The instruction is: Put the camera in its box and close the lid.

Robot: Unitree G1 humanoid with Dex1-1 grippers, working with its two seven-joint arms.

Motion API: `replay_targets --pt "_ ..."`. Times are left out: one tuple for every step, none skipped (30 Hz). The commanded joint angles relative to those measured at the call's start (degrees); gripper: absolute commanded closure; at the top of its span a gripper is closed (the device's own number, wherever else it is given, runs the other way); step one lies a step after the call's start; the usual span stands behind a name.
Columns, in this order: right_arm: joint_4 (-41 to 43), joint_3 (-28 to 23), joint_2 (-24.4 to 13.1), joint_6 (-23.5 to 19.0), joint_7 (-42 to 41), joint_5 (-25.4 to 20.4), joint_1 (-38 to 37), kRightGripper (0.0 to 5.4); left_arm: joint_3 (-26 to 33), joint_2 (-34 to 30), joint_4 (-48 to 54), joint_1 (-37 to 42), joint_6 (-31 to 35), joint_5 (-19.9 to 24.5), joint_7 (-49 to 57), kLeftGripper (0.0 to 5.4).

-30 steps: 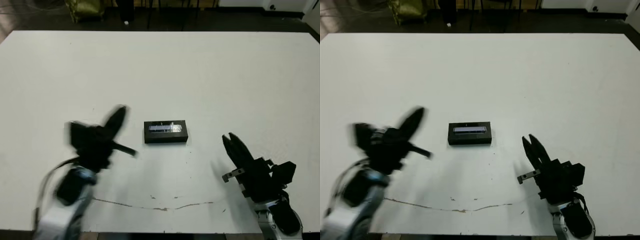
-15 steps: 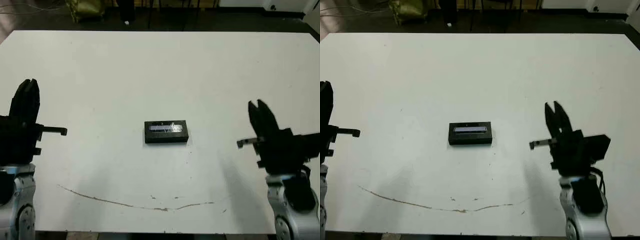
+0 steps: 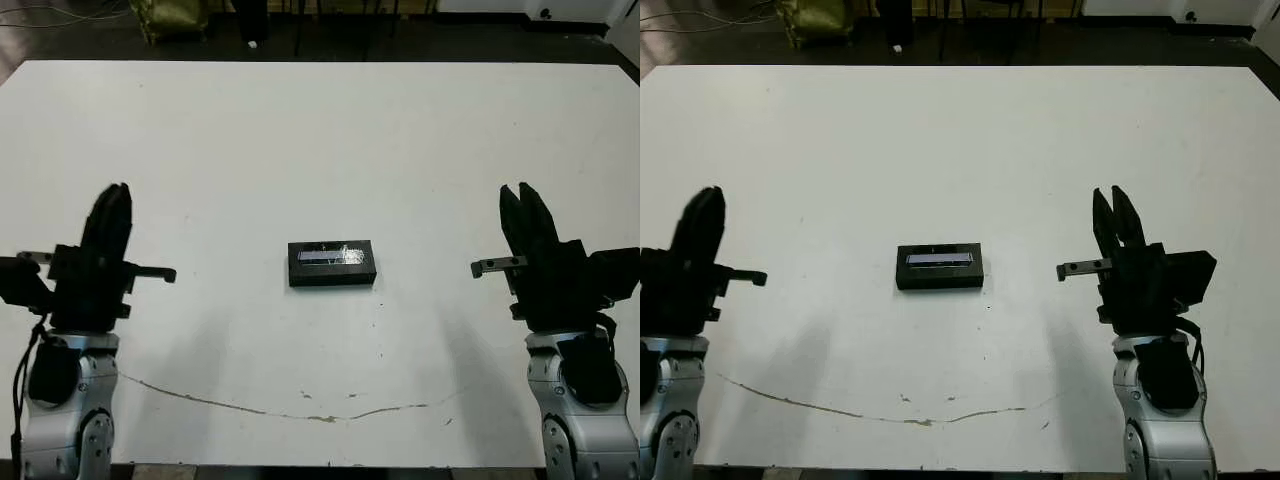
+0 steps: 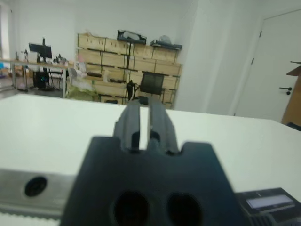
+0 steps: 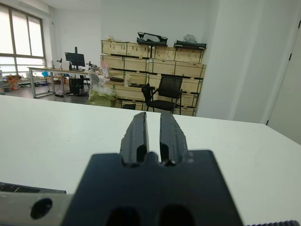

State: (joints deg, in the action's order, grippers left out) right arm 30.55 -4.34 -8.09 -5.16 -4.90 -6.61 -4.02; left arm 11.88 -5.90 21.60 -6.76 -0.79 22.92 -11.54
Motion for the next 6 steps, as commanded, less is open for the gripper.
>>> replay_targets --pt "0.1 -0.1 -0.1 -2.3 0.6 0.7 -0.1 5.4 -0.4 -0.2 0.0 -0.6 2.0 -0.8 1.2 5.37" --pt "-0.1 0.0 0.1 -2.3 0.5 0.5 -0.1 5.4 -0.3 -0.2 0.0 -0.4 2.6 -0.5 1.4 5.37" --pt "-0.2 0.1 0.3 -2.2 0.3 0.1 -0.1 5.4 -0.3 -0.2 0.0 -0.2 3.2 -0.1 1.5 5.37" --pt "-0.5 0.2 0.5 -2.2 0.1 -0.4 -0.1 5.4 -0.2 -0.2 0.1 0.0 3.8 0.0 1.8 5.37" --pt "-0.6 0.3 0.6 -2.2 -0.1 -0.7 -0.1 5.4 -0.2 -0.3 0.2 0.3 4.2 0.0 2.1 5.37" --pt "-0.6 0.4 0.7 -2.4 -0.1 -0.9 -0.2 5.4 -0.1 -0.3 0.4 0.5 4.7 0.0 2.4 5.37"
